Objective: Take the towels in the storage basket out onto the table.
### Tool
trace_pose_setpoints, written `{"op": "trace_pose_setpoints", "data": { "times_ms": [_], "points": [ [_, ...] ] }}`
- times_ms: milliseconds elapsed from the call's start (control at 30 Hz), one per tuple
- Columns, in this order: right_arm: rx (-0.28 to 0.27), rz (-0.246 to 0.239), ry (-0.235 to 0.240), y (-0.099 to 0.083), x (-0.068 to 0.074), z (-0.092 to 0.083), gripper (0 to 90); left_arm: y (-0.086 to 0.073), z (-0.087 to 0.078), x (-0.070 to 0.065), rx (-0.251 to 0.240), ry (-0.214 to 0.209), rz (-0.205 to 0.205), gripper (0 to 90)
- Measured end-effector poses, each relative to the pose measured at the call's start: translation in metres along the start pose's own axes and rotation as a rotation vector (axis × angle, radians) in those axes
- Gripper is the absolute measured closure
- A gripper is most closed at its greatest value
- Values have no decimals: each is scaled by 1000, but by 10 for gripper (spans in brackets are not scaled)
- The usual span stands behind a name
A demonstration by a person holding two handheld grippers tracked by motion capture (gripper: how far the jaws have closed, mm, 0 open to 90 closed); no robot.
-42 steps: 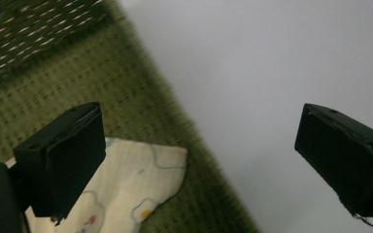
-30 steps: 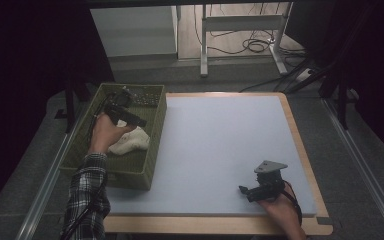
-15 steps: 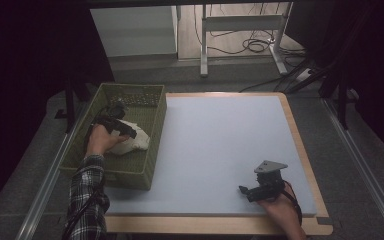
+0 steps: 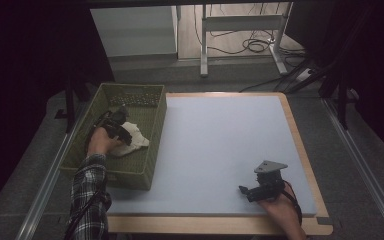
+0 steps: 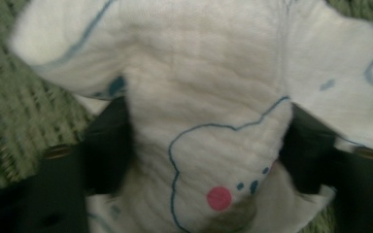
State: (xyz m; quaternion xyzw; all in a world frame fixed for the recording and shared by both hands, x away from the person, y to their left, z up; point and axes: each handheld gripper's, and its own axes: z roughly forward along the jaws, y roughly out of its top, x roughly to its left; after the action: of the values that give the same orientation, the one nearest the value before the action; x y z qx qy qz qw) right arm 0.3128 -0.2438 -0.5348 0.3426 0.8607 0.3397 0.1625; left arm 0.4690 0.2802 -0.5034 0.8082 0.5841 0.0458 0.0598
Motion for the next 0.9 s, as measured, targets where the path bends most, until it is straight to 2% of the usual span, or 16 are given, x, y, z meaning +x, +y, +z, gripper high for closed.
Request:
{"op": "trace_pose_setpoints", "data": {
  "times_ms": [33, 67, 167, 233, 300, 333, 367, 400, 433, 633, 833, 867, 900],
  "points": [
    [0, -2, 0, 0, 0, 0, 8, -1, -2, -1, -3, 11, 10, 446],
    [-1, -2, 0, 0, 0, 0, 8, -1, -3, -1, 2, 34, 19, 596],
    [0, 0, 0, 0, 0, 0, 8, -1, -5, -1, 0, 34, 15, 659],
    [0, 0, 0, 0, 0, 0, 8, -2, -7, 0, -12, 21, 9, 666],
    [0, -2, 0, 0, 0, 0, 8, -3, -12, 2, -47, -25, -1, 671],
    [-1, -2, 0, 0, 0, 0, 8, -5, -18, 3, -89, -63, -14, 671],
    [-1, -2, 0, 0, 0, 0, 8, -5, -18, 3, -89, -63, -14, 670],
    [-1, -2, 0, 0, 0, 0, 8, -8, -27, 3, -119, -86, -10, 669],
    [-1, -2, 0, 0, 0, 0, 8, -8, -27, 3, -119, -86, -10, 667],
    [0, -3, -1, 0, 0, 0, 8, -20, -55, 4, -218, -131, -1, 660],
    [0, -1, 0, 0, 0, 0, 8, -30, -78, 3, -285, -143, 14, 653],
    [0, 0, 0, 0, 0, 0, 8, -34, -87, 3, -308, -152, 18, 653],
    [0, 0, 0, 0, 0, 0, 8, -34, -87, 3, -308, -152, 18, 652]
  ]
}}
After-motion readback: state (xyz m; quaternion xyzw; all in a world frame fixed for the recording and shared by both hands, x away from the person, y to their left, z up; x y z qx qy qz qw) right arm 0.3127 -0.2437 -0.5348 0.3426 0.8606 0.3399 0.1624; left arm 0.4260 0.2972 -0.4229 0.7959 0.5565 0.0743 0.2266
